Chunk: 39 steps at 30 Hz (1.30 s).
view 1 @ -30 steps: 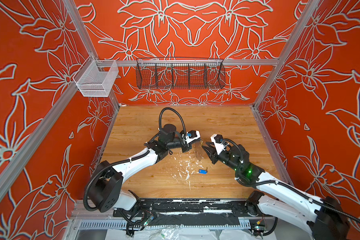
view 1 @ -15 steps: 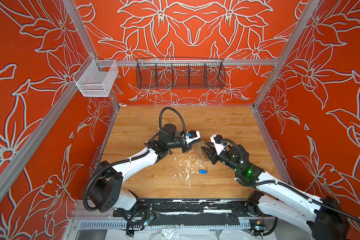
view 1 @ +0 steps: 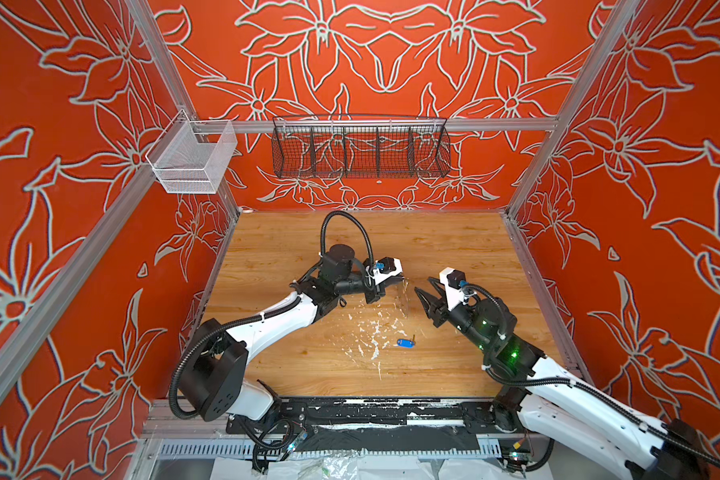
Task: Put the keys on the keyring
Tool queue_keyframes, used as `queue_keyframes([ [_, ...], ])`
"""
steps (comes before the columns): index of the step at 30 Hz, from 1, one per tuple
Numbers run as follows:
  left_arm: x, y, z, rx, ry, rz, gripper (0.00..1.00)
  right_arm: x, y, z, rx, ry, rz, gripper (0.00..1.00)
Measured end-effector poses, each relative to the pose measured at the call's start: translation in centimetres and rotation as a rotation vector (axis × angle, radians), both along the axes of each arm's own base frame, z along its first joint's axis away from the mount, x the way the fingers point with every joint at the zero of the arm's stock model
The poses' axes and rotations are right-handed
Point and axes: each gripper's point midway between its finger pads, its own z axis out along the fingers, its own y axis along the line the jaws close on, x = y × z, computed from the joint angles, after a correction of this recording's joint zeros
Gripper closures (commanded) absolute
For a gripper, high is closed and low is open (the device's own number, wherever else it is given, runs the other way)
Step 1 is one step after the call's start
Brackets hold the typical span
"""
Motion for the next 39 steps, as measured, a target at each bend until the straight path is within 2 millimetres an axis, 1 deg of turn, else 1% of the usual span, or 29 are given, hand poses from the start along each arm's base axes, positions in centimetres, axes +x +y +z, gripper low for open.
queue_keyframes([
  [3, 0.0, -0.1, 0.2, -0.008, 0.016, -0.001, 1.0, 0.3, 0.7, -1.6, -0.039, 0.038, 0.022, 0.51],
  [5, -0.1, -0.1, 0.5, -0.015, 0.025, -0.005, 1.0, 0.4, 1.6, -3.1, -0.069, 0.081, 0.056, 0.52],
  [7, -0.1, -0.2, 0.7, -0.021, 0.03, -0.009, 1.0, 0.4, 2.1, -3.7, -0.082, 0.103, 0.082, 0.51],
  [13, -0.3, -0.2, 0.6, -0.02, 0.041, -0.014, 1.0, 0.3, 3.0, -2.9, -0.065, 0.093, 0.125, 0.52],
  [20, -0.4, -0.3, 0.6, -0.022, 0.044, -0.023, 1.0, 1.1, 3.0, -2.6, -0.069, 0.095, 0.092, 0.64],
  [23, -0.5, -0.3, 0.6, -0.023, 0.045, -0.025, 1.0, 1.5, 2.8, -2.1, -0.067, 0.087, 0.067, 0.66],
  [29, -0.7, -0.3, 0.6, -0.025, 0.047, -0.036, 1.0, 1.7, 2.6, -2.1, -0.069, 0.087, 0.054, 0.65],
  [33, -0.7, -0.4, 0.6, -0.026, 0.048, -0.04, 1.0, 1.7, 2.6, -2.1, -0.07, 0.086, 0.056, 0.61],
  [39, -0.7, -0.4, 0.6, -0.026, 0.049, -0.041, 1.0, 1.6, 3.1, -2.4, -0.077, 0.094, 0.081, 0.61],
])
